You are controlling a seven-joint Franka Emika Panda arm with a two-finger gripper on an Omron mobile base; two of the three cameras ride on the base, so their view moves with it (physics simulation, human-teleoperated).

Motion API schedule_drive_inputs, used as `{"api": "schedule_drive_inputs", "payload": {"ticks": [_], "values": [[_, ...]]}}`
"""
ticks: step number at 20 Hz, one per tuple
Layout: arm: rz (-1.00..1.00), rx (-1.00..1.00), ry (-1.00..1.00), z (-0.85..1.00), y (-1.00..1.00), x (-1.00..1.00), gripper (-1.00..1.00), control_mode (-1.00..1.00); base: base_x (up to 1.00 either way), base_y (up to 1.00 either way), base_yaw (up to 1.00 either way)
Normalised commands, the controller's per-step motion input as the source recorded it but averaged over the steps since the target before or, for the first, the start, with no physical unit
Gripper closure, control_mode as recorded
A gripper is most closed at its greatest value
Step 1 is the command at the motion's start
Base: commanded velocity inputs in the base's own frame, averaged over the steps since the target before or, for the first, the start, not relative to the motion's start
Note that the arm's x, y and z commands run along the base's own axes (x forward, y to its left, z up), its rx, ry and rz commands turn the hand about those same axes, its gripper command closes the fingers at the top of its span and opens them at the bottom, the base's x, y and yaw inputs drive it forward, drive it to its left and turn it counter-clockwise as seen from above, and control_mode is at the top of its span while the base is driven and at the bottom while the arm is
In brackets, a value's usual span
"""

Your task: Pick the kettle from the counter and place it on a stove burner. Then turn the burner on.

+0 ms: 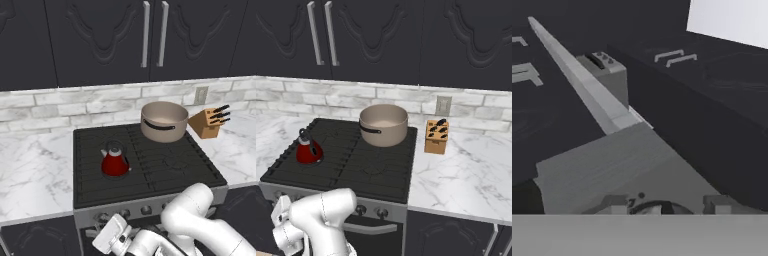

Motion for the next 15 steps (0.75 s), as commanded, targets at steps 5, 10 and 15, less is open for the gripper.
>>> {"api": "schedule_drive_inputs", "payload": {"ticks": [5, 10, 15], "values": [[0.43, -0.11, 0.02, 0.0, 0.56, -0.67, 1.0, -1.0, 0.0, 0.0, 0.0], [0.26, -0.06, -0.01, 0.15, 0.45, -0.9, 1.0, -1.0, 0.0, 0.0, 0.0], [0.13, 0.0, -0.15, 0.62, 0.22, -1.0, 1.0, -1.0, 0.0, 0.0, 0.0]]}}
